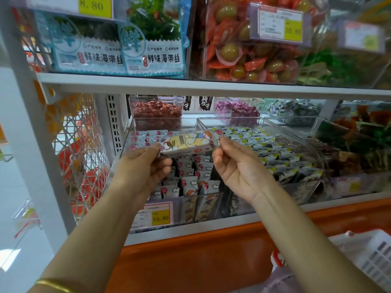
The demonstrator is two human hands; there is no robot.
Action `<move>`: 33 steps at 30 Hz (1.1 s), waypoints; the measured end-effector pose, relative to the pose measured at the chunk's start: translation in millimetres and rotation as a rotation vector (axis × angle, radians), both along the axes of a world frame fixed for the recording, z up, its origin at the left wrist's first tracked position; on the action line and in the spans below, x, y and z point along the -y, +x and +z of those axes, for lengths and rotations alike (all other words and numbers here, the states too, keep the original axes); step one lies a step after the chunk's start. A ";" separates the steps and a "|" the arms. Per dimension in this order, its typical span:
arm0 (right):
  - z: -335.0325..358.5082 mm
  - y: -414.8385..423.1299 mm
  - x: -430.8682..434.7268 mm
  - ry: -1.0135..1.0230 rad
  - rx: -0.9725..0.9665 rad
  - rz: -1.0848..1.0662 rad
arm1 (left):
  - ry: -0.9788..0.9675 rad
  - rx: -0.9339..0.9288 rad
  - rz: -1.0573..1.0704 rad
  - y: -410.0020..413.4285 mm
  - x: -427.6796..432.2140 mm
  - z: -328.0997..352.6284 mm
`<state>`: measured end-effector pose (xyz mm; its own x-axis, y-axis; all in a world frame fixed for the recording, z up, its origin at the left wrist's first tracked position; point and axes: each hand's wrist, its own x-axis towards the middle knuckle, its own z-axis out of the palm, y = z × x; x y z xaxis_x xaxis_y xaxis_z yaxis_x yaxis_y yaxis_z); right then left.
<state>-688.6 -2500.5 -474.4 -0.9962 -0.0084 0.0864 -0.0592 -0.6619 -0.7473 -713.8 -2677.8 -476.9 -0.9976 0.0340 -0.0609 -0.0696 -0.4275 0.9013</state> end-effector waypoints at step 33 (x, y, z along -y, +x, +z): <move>-9.1 -1.6 -6.0 0.818 -0.258 -0.388 | -0.380 -0.370 -0.066 5.9 -1.8 -3.0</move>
